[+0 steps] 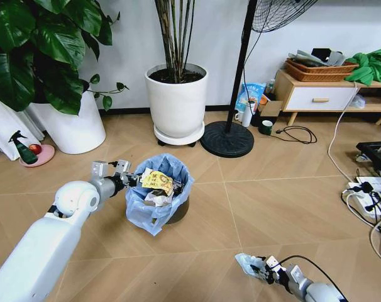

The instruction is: Pick up the trash bin and place the garbage on the floor into it.

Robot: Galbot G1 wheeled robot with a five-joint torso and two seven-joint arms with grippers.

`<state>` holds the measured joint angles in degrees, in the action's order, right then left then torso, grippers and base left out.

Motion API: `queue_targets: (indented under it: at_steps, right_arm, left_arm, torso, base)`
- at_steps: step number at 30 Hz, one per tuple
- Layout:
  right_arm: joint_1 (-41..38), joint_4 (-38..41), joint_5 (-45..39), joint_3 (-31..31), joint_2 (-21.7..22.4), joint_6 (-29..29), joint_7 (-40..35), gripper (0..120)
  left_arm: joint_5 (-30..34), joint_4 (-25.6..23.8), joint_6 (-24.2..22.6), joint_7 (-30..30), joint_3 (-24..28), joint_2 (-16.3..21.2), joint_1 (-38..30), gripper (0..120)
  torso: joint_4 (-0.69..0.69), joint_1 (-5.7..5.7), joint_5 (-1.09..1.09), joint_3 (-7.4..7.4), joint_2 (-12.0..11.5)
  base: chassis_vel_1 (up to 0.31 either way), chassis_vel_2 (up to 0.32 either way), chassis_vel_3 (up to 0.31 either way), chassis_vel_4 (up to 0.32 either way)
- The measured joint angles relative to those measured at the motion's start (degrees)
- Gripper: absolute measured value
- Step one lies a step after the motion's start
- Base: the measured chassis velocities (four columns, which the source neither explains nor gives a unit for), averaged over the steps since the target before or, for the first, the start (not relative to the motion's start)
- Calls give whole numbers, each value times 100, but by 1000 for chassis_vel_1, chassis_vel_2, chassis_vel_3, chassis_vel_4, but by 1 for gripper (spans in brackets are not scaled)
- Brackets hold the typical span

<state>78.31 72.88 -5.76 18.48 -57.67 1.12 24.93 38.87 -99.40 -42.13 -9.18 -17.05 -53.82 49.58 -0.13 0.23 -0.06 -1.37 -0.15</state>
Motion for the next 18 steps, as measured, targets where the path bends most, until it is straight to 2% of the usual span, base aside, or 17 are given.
queue_targets:
  at_steps: [1,2,3,4,6,8,18]
  right_arm:
    - [0,0,0,0,0,0,0,29]
    - [-6,-22,0,5,-14,19,-7,22]
    - [-7,-30,0,7,-20,27,-12,20]
    - [-8,-31,0,12,-30,32,-26,14]
    - [-7,-27,-2,16,-35,32,-46,11]
    - [-3,9,-22,27,-39,29,-88,1]
    - [-107,624,-477,418,-10,-142,-217,0]
  left_arm:
    - [0,0,0,0,0,0,0,0]
    - [0,-4,0,6,2,5,1,0]
    - [0,-10,0,10,3,6,3,0]
    - [0,-19,0,13,5,6,9,0]
    - [0,-27,0,16,5,6,15,0]
    - [-1,-42,0,24,6,8,22,0]
    - [3,-94,0,57,6,10,59,0]
  torso:
    - [0,0,0,0,0]
    - [0,0,1,0,0]
    - [1,0,2,0,0]
    - [1,0,2,0,0]
    - [1,0,2,0,0]
    - [0,0,2,-1,0]
    - [0,0,0,0,0]
  base:
    - [0,0,0,0]
    - [0,0,0,0]
    - [0,0,0,0]
    - [0,0,0,0]
    - [0,0,0,0]
    - [0,0,0,0]
    - [0,0,0,0]
